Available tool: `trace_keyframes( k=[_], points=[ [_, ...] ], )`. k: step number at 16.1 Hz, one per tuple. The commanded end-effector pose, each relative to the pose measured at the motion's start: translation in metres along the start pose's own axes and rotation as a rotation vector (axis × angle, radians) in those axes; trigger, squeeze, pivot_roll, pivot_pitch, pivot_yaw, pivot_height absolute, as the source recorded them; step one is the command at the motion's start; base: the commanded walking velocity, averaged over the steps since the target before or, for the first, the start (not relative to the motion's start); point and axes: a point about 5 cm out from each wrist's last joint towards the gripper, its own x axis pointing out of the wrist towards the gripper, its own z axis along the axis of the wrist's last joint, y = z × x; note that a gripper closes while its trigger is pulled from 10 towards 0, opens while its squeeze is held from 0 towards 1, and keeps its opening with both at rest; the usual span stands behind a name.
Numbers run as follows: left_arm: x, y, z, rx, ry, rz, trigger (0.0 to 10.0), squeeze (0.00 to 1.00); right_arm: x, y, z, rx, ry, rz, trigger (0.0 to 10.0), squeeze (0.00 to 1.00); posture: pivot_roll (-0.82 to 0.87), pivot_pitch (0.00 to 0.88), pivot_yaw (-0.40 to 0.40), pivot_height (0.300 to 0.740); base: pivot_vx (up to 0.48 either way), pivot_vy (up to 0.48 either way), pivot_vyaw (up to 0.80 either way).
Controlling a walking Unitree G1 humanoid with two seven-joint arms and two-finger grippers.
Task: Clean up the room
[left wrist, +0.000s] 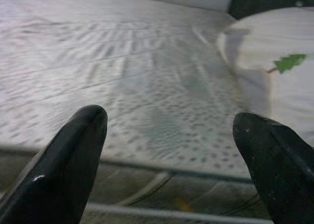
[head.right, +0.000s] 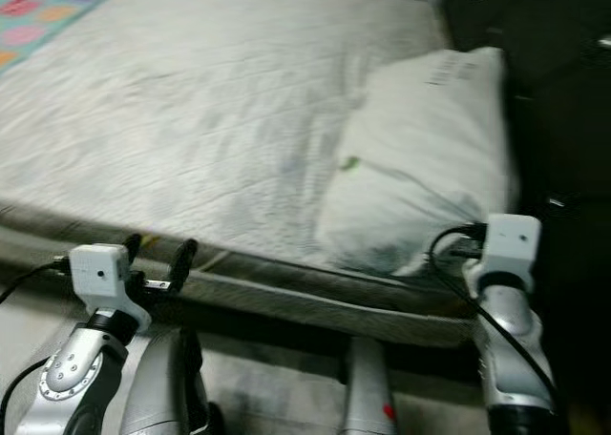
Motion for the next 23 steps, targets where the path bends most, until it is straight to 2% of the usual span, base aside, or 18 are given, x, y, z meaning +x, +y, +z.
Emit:
trace_keyframes(
  k=[1, 4, 7, 8, 9, 10, 14, 15, 18, 19, 23],
  points=[
    [0.001, 0.000, -0.001, 0.005, -0.001, 0.004, 10.0, 0.00, 0.003, -0.004, 0.006, 0.016, -0.027, -0.026, 10.0, 0.00, -0.01, 0.073, -0.043, 0.531, 0.000, 0.000, -0.47],
    [0.001, -0.001, -0.001, 0.005, -0.002, 0.002, 10.0, 0.00, 0.007, 0.008, 0.011, 0.034, -0.038, 0.017, 10.0, 0.00, -0.01, 0.070, -0.044, 0.531, 0.000, 0.000, 0.00],
    [0.002, -0.001, -0.001, 0.006, -0.006, 0.003, 10.0, 0.00, 0.019, 0.023, 0.017, 0.075, -0.039, 0.056, 9.8, 0.00, 0.00, 0.068, -0.045, 0.531, 0.000, 0.000, 0.00],
    [0.002, -0.002, 0.000, 0.006, -0.007, 0.004, 10.0, 0.00, 0.022, 0.026, 0.021, 0.088, -0.045, 0.064, 4.9, 0.00, 0.00, 0.067, -0.044, 0.531, 0.000, 0.000, 0.00],
    [0.002, -0.002, 0.000, 0.007, -0.008, 0.005, 10.0, 0.00, 0.028, 0.029, 0.026, 0.085, -0.052, 0.075, 3.3, 0.00, 0.01, 0.068, -0.045, 0.531, 0.000, 0.000, 0.00],
    [0.002, -0.002, 0.000, 0.007, -0.008, 0.006, 10.0, 0.00, 0.034, 0.030, 0.030, 0.088, -0.054, 0.071, 9.9, 0.00, 0.01, 0.068, -0.048, 0.531, 0.000, 0.000, 0.00],
    [0.000, -0.001, 0.000, 0.006, -0.009, 0.014, 10.0, 0.00, 0.048, 0.022, 0.038, 0.082, -0.068, 0.035, 10.0, 0.00, 0.01, 0.073, -0.051, 0.531, 0.000, 0.000, 0.00],
    [0.000, -0.001, 0.000, 0.005, -0.007, 0.016, 10.0, 0.00, 0.053, 0.012, 0.041, 0.074, -0.077, -0.002, 10.0, 0.00, 0.01, 0.077, -0.050, 0.531, 0.000, 0.000, 0.00],
    [-0.001, -0.001, 0.000, 0.005, -0.006, 0.015, 10.0, 0.00, 0.060, -0.004, 0.050, 0.062, -0.101, -0.063, 10.0, 0.00, 0.01, 0.078, -0.049, 0.531, 0.000, 0.000, 0.00],
    [-0.001, -0.001, 0.000, 0.005, -0.006, 0.014, 10.0, 0.00, 0.066, -0.017, 0.059, 0.055, -0.119, -0.114, 10.0, 0.00, 0.01, 0.083, -0.043, 0.531, 0.000, 0.000, 0.00],
    [-0.001, -0.001, 0.000, 0.006, -0.006, 0.017, 10.0, 0.00, 0.073, -0.032, 0.073, 0.045, -0.145, -0.166, 10.0, 0.00, 0.02, 0.084, -0.045, 0.531, 0.000, 0.000, 0.00]
  ],
)
